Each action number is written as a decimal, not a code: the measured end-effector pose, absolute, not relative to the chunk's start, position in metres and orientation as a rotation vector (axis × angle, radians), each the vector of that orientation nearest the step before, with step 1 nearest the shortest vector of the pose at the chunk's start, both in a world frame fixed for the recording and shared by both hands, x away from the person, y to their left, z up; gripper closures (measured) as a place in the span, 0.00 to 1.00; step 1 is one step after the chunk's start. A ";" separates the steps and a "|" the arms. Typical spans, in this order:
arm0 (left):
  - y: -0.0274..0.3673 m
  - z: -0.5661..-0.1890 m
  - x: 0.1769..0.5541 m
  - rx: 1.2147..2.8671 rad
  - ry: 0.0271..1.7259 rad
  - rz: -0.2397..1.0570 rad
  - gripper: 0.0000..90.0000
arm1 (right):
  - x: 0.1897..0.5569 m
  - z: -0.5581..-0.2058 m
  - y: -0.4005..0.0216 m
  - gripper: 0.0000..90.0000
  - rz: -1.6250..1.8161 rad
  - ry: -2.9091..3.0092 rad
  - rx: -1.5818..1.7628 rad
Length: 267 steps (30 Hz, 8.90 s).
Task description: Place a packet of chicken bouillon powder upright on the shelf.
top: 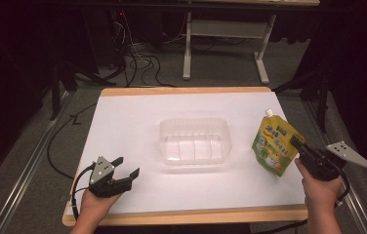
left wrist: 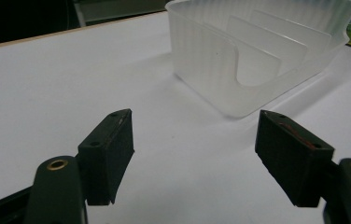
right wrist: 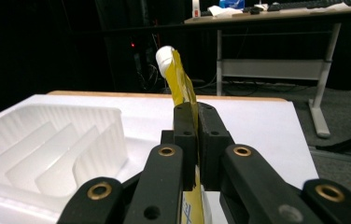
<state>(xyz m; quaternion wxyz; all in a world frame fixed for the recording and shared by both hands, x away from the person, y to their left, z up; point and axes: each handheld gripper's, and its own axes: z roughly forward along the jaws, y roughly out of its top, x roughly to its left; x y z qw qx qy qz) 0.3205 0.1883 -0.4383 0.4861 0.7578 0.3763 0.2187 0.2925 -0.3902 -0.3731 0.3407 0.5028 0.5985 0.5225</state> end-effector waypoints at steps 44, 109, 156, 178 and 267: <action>0.158 -0.438 0.339 1.874 0.843 0.505 0.32 | 0.287 -0.414 -0.393 0.74 1.261 1.695 1.442; 0.088 -0.446 0.346 1.900 0.859 0.542 0.80 | 0.280 -0.400 -0.376 0.94 1.293 1.637 1.412; 0.088 -0.453 0.338 1.914 0.829 0.506 0.55 | 0.323 -0.331 -0.272 0.94 1.514 1.674 1.222; 0.086 -0.456 0.342 1.928 0.825 0.532 0.61 | 0.353 -0.352 -0.226 0.94 1.474 1.673 1.269; 0.085 -0.456 0.352 1.938 0.829 0.578 0.73 | 0.354 -0.419 -0.197 0.87 1.435 1.728 1.296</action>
